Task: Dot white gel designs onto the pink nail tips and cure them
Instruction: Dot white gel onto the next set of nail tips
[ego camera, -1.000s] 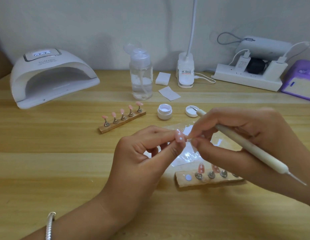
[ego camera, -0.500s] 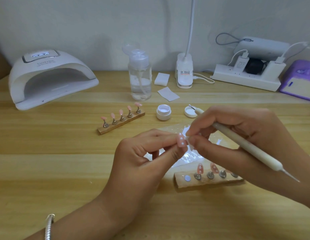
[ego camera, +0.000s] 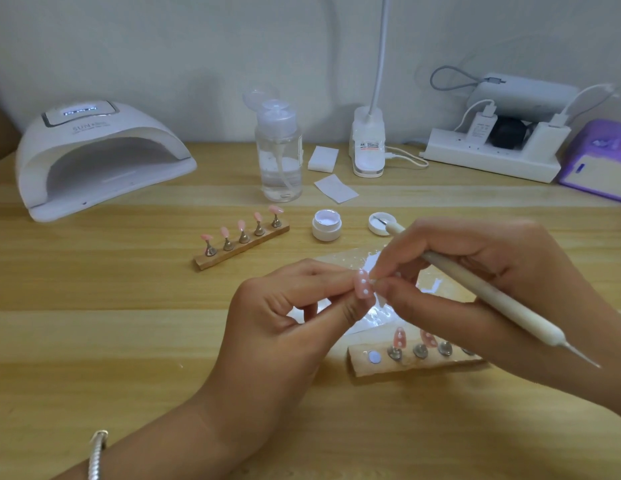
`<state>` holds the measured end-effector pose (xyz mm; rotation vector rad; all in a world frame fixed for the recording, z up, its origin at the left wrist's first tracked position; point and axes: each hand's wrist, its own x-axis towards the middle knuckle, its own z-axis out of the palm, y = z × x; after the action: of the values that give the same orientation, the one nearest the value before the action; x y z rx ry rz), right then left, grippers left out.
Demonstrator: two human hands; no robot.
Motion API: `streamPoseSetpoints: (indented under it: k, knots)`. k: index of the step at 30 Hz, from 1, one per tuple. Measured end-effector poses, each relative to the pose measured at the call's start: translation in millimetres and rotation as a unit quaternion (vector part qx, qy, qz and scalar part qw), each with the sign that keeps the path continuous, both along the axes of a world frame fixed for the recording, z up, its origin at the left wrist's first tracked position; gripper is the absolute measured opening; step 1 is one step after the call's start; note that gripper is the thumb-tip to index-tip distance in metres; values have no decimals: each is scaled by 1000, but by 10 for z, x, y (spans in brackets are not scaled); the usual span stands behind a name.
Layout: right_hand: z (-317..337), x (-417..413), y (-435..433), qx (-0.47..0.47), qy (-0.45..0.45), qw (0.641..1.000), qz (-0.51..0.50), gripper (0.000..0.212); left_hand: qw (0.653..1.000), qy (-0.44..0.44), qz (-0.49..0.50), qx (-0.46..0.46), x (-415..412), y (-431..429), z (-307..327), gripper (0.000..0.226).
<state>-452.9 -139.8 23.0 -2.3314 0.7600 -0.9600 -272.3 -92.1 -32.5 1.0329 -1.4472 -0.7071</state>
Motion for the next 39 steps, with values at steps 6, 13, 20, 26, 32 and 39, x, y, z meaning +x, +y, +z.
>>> streamPoseSetpoints:
  k: [6,13,20,26,32,39]
  knots:
    - [83,-61,-57,-18,28,999,3,8,999,13,30,16,5,5,35,8]
    - [99,-506,-628,-75,70,978,-184,11,999,4,30,43,7,55,31,3]
    - [-431,-823,-997,-136,186,925,-302,9,994,-52,-15,90,-22,80,4,4]
    - [-615,-856,-1043,-169,176,922,-299,11,982,-172,8,73,-15,65,7,14]
    - [-647,-847,-1050,-175,166,922,-302,22,977,-187,-7,105,-31,78,27,10]
    - [-655,-868,-1067,-152,155,927,-307,21,976,-189,4,110,-45,88,34,20]
